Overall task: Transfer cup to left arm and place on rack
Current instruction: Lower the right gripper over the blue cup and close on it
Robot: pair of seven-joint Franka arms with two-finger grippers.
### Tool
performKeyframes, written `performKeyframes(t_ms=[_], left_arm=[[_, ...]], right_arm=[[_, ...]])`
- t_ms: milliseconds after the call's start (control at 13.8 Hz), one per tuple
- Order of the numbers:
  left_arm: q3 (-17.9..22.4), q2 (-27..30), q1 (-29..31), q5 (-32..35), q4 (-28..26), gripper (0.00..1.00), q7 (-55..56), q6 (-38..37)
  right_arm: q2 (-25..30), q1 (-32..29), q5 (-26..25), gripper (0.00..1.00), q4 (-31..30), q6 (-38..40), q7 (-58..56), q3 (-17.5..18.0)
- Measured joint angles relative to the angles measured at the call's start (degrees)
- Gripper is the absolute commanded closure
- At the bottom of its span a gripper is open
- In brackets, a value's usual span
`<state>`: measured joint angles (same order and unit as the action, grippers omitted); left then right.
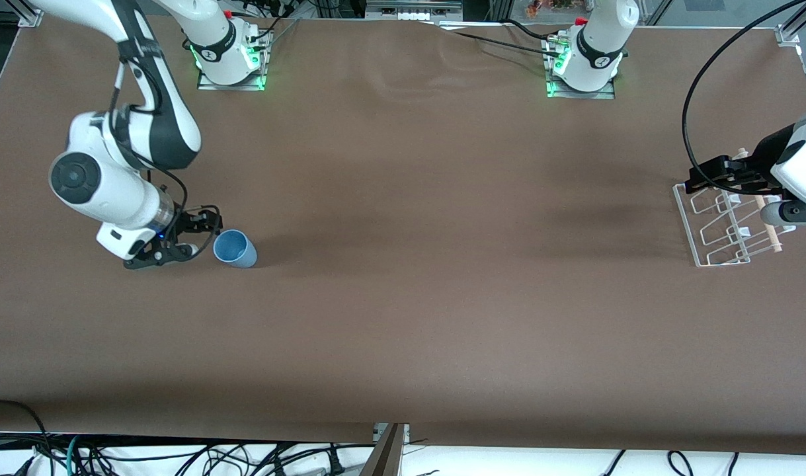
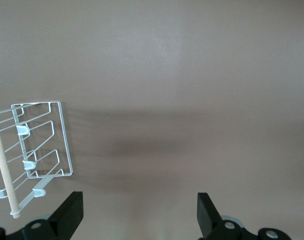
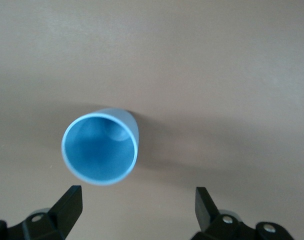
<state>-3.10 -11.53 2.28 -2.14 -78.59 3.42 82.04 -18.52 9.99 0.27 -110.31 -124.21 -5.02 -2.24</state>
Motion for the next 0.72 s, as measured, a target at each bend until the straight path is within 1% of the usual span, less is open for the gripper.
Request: performKeyframes(t_ms=[145, 362, 579, 724], left_arm=[[-0.03, -0.14, -0.02, 0.00, 0.15, 0.00, 0.00, 0.00], [-0.14, -0.18, -0.62, 0.00, 0.21, 0.00, 0.00, 0.00], [-0.14, -0.18, -1.01, 0.00, 0.23, 0.00, 0.00, 0.00], [-0.12, -0.19, -1.05, 0.00, 0.24, 0.00, 0.00, 0.00]], right_arm=[[-2.31, 0.01, 0.01, 0.00, 0.00, -1.77, 0.52, 0.00], [-3.97, 0.01, 0.02, 0.02, 0.01, -3.07, 0.96, 0.00], [-5.43, 0.02, 0.04, 0.32, 0.02, -4.27, 2.65, 0.00], [-6.23, 0.02, 0.04, 0.56, 0.01, -4.49, 2.91, 0.00]])
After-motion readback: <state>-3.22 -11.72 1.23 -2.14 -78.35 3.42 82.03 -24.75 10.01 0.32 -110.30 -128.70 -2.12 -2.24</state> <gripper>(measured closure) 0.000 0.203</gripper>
